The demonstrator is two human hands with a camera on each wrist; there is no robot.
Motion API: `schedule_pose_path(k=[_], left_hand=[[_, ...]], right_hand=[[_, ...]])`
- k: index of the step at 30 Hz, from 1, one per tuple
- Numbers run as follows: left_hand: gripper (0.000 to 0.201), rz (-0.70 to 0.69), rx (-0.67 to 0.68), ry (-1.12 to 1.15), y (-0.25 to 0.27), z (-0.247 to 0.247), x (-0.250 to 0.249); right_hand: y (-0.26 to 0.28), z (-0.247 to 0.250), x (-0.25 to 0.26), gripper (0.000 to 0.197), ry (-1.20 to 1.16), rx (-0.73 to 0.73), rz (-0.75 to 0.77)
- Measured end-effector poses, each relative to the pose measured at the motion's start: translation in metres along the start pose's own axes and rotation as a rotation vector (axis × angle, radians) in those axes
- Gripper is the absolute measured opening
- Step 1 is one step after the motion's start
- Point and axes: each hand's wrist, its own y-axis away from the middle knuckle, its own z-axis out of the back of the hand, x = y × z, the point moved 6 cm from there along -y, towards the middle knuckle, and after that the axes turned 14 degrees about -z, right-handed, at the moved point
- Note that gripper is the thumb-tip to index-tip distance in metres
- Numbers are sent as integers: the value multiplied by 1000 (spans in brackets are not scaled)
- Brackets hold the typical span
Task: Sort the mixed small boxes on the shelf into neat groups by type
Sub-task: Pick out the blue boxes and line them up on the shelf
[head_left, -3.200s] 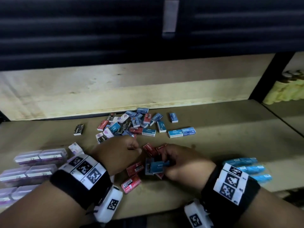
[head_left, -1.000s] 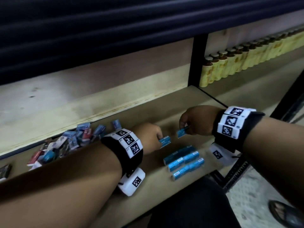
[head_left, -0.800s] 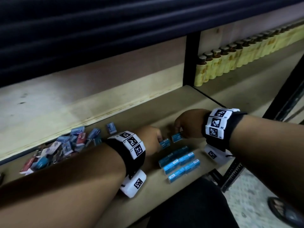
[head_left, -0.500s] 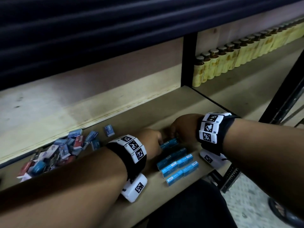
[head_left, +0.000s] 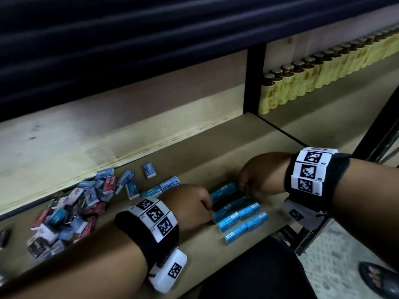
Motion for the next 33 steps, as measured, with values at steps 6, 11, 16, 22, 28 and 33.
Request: schedule_pose_path(k=[6,11,16,22,28,33], left_hand=[[32,-6,6,2,-2,-10,-4],[28,-24,-15,-8,-9,-7,-11],[30,-31,-12,-24,-22,-7,-18],[29,-35,-10,-28,-25,-5,-22],[25,-1,-68,50,2,7,-18],[30,-32,54,49,16,-1,-30]], right_hand=[[-3,-7,6,29,-15,35,4],[-4,-6,4,27,12,3,-5],[-4,-2,-8,27,3,-1,-37],[1,-1,-14,30,-18,20,-69],[17,10,-5,30,-24,2,-20],[31,-6,9,29,50,65,32]])
